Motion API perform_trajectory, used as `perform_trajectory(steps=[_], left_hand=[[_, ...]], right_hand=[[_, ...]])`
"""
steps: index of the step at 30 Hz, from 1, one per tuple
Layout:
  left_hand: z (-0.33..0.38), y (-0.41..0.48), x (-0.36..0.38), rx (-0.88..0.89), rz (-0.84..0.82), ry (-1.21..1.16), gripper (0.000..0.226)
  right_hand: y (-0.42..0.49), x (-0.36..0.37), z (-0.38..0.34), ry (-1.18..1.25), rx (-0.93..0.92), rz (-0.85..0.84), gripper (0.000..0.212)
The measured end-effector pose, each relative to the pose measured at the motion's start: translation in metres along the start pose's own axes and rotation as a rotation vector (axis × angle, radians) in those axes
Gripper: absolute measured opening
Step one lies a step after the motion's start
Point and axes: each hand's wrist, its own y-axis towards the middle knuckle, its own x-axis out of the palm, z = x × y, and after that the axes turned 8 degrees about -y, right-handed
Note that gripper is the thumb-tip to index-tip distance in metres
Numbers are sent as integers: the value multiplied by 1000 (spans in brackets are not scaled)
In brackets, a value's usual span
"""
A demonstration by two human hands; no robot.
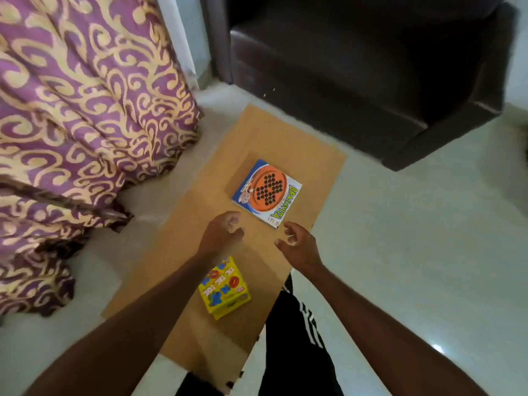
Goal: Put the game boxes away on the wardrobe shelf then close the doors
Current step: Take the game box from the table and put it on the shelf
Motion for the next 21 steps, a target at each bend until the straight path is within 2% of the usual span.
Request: perform_trajectory(steps=[2,6,10,12,14,17,18,19,21], left_hand=[[-2,58,22,-106,34,43,47],[-5,142,52,-164,65,133,55],[-22,203,66,-334,-18,193,79],[-40,218,68,-447,-13,190,80],[-52,212,71,-524,-35,172,65],[-49,189,78,-706,-295,113,26],[-49,182,83,-768,-355,96,22],[-54,180,87,-794,-302,108,26],[-55,179,86,-764,-40,106,41]], right_hand=[[64,8,18,-97,50,-163,66],[149,25,49,-327,53,-474,94],[197,37,68,-303,23,-555,100],[209,37,73,-223,40,-559,94],[216,28,78,-174,16,-491,90],[239,10,90,-219,-21,-345,94],[248,4,92,-253,-22,-307,94],[254,-5,83,-268,4,-267,92],[264,-11,77,-249,80,-189,88]])
